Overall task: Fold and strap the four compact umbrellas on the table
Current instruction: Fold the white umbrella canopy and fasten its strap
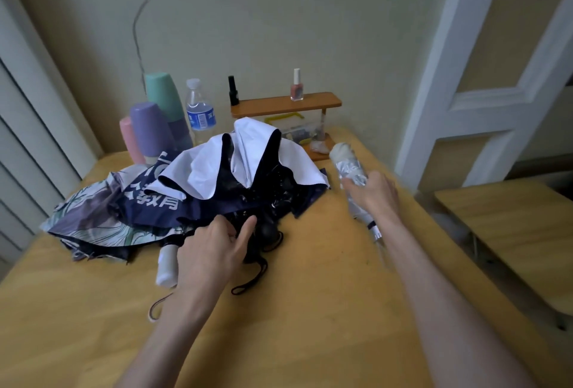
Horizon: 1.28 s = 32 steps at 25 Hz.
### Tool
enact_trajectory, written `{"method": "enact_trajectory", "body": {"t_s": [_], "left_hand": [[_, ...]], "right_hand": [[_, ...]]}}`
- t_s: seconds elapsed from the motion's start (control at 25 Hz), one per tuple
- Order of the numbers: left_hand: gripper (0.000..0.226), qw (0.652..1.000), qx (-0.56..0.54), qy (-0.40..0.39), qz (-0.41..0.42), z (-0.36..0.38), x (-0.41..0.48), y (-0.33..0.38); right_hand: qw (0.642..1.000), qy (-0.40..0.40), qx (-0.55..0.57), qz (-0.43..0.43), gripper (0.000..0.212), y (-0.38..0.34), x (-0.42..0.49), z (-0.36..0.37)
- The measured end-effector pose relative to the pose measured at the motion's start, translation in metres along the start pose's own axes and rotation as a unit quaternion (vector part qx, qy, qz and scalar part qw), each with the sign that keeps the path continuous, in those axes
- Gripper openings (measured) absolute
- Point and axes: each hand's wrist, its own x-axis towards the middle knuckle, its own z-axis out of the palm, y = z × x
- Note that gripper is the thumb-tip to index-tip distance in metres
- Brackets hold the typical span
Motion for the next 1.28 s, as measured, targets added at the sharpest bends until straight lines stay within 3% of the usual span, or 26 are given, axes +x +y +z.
{"method": "enact_trajectory", "body": {"t_s": [0.16,0.32,0.4,0.52,0.56,0.64,0.72,0.76,0.84,0.92,0.96,1.04,1.16,1.2,1.24,1.28], "left_hand": [[0.079,0.996,0.086,-0.002,-0.016,0.009,0.0,0.009],[0.073,0.994,0.084,0.065,0.014,0.005,-0.002,0.017],[0.072,0.99,0.113,0.072,0.051,0.006,-0.003,0.031],[0.062,0.975,0.201,0.012,0.096,0.015,-0.001,0.056],[0.057,0.968,0.226,-0.011,0.109,0.016,0.0,0.06],[0.049,0.966,0.226,-0.028,0.123,0.017,0.005,0.06],[0.045,0.989,0.106,0.015,0.106,0.013,0.006,0.049],[0.043,0.996,-0.016,0.041,0.083,0.011,0.007,0.042],[0.039,0.959,-0.284,0.006,0.017,0.004,0.009,0.033],[0.034,0.907,-0.418,-0.053,-0.009,-0.002,0.005,0.025],[0.034,0.9,-0.433,-0.053,0.007,-0.005,0.002,0.02],[0.036,0.89,-0.455,-0.03,0.036,-0.011,-0.008,0.011],[0.036,0.846,-0.531,-0.015,0.035,-0.029,-0.019,-0.006],[0.033,0.84,-0.541,-0.015,0.04,-0.036,-0.021,-0.012],[0.032,0.837,-0.544,-0.019,0.053,-0.042,-0.022,-0.017],[0.031,0.832,-0.55,-0.027,0.068,-0.046,-0.023,-0.023]], "right_hand": [[0.999,0.006,0.035,-0.029,0.036,0.006,0.021,0.021],[0.983,0.069,-0.135,-0.099,0.051,0.012,0.022,0.037],[0.973,0.111,-0.14,-0.148,0.049,0.004,0.012,0.039],[0.947,0.167,-0.073,-0.264,0.029,-0.013,-0.016,0.053],[0.946,0.146,-0.016,-0.288,0.026,-0.019,-0.024,0.06],[0.953,0.053,0.157,-0.253,0.034,-0.038,-0.031,0.062],[0.942,-0.053,0.296,-0.149,0.049,-0.071,-0.032,0.052],[0.924,-0.121,0.351,-0.09,0.055,-0.086,-0.03,0.047],[0.868,-0.25,0.429,-0.008,0.069,-0.112,-0.03,0.044],[0.877,-0.291,0.381,-0.014,0.083,-0.125,-0.035,0.049],[0.897,-0.289,0.333,-0.036,0.085,-0.128,-0.038,0.052],[0.936,-0.221,0.257,-0.099,0.069,-0.134,-0.046,0.046],[0.948,0.054,0.269,-0.163,0.03,-0.137,-0.043,0.014],[0.942,0.091,0.286,-0.15,0.034,-0.137,-0.039,0.005],[0.942,0.046,0.314,-0.11,0.054,-0.14,-0.038,0.0],[0.934,-0.071,0.345,-0.06,0.075,-0.146,-0.041,0.0]]}}
